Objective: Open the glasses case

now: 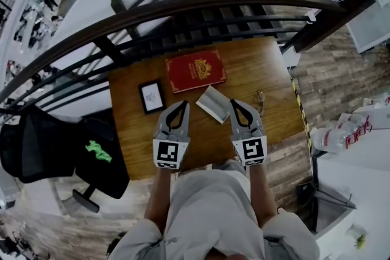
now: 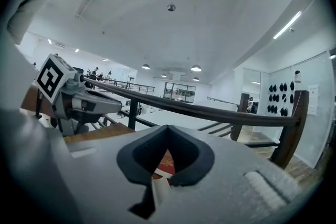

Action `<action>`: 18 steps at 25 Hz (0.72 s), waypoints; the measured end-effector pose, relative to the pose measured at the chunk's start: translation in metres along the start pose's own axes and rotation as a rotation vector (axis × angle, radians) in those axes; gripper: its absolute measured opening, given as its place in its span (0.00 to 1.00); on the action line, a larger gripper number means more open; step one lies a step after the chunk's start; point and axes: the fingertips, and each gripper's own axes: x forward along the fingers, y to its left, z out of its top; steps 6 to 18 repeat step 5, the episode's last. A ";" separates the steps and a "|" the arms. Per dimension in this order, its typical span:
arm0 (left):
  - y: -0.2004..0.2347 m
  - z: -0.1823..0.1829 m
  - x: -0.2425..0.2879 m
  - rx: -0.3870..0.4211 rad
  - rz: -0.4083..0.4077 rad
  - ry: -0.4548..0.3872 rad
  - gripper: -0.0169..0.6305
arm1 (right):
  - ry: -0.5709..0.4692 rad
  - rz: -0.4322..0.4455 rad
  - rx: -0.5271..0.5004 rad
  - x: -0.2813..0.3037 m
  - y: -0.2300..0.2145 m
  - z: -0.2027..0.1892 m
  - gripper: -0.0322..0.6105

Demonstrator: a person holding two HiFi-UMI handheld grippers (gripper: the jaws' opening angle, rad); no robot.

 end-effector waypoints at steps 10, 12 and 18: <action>0.001 0.001 -0.003 -0.003 -0.009 -0.004 0.06 | 0.000 -0.008 0.020 -0.001 0.004 0.000 0.05; 0.001 0.001 -0.003 -0.003 -0.009 -0.004 0.06 | 0.000 -0.008 0.020 -0.001 0.004 0.000 0.05; 0.001 0.001 -0.003 -0.003 -0.009 -0.004 0.06 | 0.000 -0.008 0.020 -0.001 0.004 0.000 0.05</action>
